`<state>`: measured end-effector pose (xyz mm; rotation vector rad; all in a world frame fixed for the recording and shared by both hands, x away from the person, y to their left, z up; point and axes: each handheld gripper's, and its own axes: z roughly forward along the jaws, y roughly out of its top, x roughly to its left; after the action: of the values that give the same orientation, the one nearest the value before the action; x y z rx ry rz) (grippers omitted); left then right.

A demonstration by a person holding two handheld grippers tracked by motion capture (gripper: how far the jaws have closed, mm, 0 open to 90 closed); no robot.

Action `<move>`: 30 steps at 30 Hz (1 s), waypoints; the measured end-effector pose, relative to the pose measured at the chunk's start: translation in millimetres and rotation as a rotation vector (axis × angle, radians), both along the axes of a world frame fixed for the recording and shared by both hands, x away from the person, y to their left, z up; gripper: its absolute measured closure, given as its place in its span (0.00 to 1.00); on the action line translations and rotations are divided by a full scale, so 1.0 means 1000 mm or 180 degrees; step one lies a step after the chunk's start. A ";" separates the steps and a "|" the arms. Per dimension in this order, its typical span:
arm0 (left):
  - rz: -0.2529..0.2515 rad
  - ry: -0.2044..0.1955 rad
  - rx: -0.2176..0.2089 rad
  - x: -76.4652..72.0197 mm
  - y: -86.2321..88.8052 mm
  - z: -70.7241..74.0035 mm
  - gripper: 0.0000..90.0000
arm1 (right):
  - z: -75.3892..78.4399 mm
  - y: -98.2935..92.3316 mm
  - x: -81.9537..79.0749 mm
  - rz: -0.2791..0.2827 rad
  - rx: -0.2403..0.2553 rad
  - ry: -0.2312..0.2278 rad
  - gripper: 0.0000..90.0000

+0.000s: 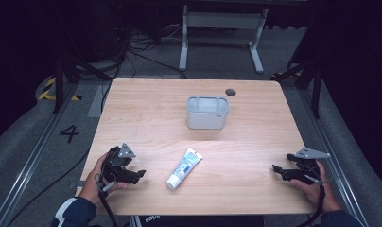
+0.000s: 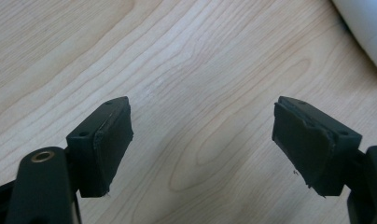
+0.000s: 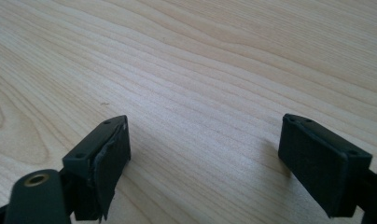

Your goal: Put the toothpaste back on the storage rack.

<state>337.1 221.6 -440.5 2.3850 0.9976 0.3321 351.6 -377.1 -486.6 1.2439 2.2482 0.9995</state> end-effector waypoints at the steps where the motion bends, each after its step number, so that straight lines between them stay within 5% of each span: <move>1: -0.0022 -0.0007 -0.0016 -0.001 -0.004 0.002 0.23 | 0.000 0.000 0.000 0.0002 -0.0001 -0.0002 0.19; 17: -0.0266 -0.0085 -0.0007 -0.001 -0.044 0.016 0.24 | 0.000 0.000 0.000 0.0004 -0.0002 -0.0005 0.19; 30: -0.0552 -0.0004 0.0005 0.006 -0.086 0.022 0.24 | 0.000 0.000 0.000 0.0004 -0.0003 -0.0005 0.19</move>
<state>343.1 135.7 -419.0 2.4512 0.7829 0.2697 351.7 -377.2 -486.6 1.2408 2.2484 0.9994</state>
